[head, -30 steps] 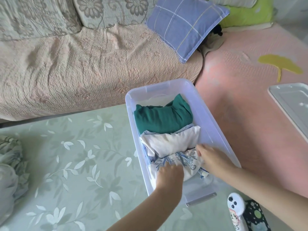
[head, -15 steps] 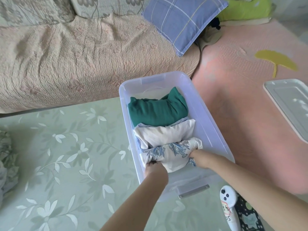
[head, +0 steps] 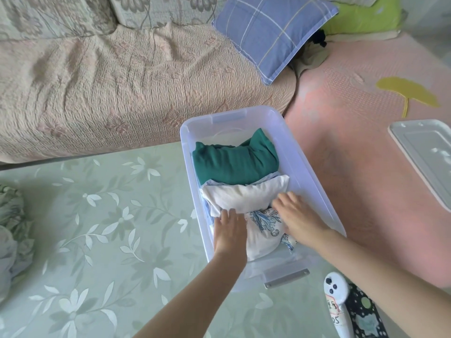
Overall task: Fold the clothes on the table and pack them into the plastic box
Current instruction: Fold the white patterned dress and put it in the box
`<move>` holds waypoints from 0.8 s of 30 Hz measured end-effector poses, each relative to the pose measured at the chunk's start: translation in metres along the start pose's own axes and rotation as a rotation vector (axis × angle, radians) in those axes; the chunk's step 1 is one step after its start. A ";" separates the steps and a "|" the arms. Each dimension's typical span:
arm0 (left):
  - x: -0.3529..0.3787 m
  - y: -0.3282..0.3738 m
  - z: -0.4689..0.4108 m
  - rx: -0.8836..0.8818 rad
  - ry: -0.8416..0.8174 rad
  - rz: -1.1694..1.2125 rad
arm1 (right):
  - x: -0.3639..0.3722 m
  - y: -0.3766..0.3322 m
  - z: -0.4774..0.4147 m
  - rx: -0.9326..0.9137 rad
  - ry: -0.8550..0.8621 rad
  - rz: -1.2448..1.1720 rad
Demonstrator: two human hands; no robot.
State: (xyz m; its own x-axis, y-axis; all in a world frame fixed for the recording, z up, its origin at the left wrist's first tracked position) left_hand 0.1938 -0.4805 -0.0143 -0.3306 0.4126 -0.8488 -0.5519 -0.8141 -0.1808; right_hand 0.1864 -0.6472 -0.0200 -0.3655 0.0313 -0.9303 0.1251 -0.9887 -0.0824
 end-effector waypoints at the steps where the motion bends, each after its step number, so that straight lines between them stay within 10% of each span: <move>1: 0.003 -0.001 -0.005 -0.030 -0.048 -0.029 | 0.001 -0.005 -0.002 -0.059 0.001 0.096; 14: 0.003 -0.005 -0.028 -0.059 -0.132 -0.084 | 0.023 -0.005 -0.025 -0.100 -0.235 0.223; 19: -0.018 -0.005 -0.007 -0.067 0.112 0.083 | 0.014 0.002 -0.010 0.055 -0.263 0.066; 22: -0.027 0.012 0.019 -0.056 0.132 0.507 | 0.002 -0.002 -0.002 0.080 -0.262 -0.054; 24: -0.025 0.020 0.028 -0.173 -0.166 1.173 | -0.011 -0.006 0.002 0.122 -0.268 -0.174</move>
State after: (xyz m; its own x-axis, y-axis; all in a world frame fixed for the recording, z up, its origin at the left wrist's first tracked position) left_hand 0.1699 -0.4958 0.0173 -0.6652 -0.5812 -0.4687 0.2587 -0.7683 0.5855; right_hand 0.1881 -0.6418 -0.0085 -0.6034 0.1773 -0.7774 -0.0654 -0.9827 -0.1734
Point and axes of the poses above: each hand's wrist, its own z-axis away from the middle knuckle, its own x-axis out of the palm, y = z × x, the point moved 2 cm from there along -z, towards the middle knuckle, and after that the axes turned 10 degrees about -z, right-handed, at the moved point
